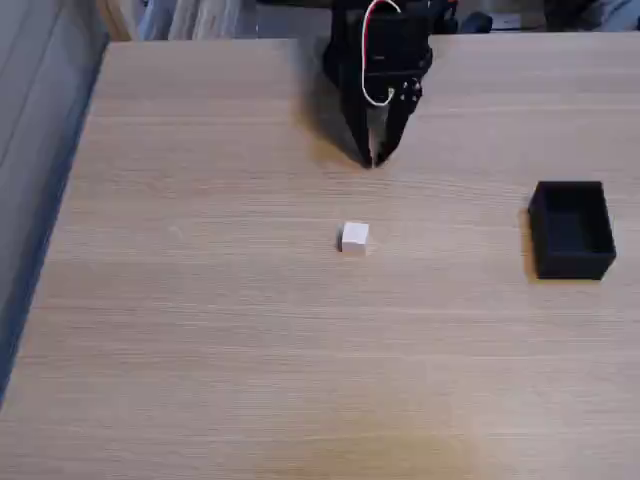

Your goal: Pick a white block and place it in the black box.

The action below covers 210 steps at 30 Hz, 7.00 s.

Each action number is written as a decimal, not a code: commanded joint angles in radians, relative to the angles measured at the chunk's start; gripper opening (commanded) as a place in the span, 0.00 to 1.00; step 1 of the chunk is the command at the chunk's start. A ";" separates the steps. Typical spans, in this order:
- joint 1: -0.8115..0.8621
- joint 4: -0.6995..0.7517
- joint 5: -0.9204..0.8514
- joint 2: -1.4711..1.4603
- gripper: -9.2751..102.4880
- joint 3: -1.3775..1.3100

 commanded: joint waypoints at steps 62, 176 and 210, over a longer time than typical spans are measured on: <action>0.018 -0.279 -0.110 -0.281 0.08 -0.153; -0.655 -1.068 -0.169 -1.167 0.08 -0.701; -0.301 -0.726 -0.054 -0.802 0.08 -0.422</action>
